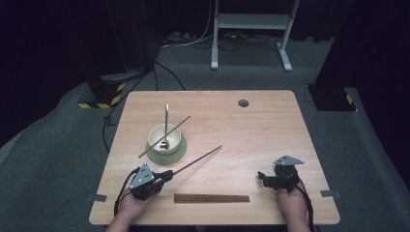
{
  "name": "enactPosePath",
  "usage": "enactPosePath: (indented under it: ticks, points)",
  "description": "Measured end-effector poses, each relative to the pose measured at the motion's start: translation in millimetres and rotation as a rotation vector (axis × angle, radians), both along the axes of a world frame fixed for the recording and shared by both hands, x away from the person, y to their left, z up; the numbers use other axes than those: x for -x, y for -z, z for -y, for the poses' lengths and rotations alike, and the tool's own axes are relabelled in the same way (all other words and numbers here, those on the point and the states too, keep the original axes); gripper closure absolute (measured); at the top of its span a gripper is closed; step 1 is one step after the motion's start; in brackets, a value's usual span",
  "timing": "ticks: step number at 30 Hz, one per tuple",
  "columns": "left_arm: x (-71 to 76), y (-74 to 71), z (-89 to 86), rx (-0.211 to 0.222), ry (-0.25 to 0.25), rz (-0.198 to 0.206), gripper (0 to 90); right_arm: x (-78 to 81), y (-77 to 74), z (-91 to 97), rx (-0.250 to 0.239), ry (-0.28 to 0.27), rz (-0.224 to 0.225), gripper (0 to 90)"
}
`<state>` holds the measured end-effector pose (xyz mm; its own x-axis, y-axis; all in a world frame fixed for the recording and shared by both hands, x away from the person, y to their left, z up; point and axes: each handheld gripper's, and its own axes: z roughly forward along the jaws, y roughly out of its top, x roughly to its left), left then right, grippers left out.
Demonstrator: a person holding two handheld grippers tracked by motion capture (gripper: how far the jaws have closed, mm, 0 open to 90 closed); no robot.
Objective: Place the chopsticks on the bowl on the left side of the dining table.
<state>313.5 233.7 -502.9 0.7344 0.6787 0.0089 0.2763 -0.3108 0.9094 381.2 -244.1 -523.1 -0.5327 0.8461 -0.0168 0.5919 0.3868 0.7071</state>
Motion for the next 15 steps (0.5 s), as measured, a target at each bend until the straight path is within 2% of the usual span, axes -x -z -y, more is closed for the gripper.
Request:
enactPosePath:
  ticks: [8,9,15]
  points:
    - [2.5,-7.4,-8.1,0.042,-0.046,0.054,83.8,0.1,0.0,-0.1,0.0,0.001,0.0,15.6]
    - [2.0,-8.5,-10.5,0.035,-0.045,0.065,83.9,0.1,0.0,0.0,0.0,0.001,0.0,15.6]
    - [3.2,-14.2,-19.5,0.067,-0.095,0.101,83.8,0.2,0.0,-0.1,0.0,0.002,0.0,15.6]
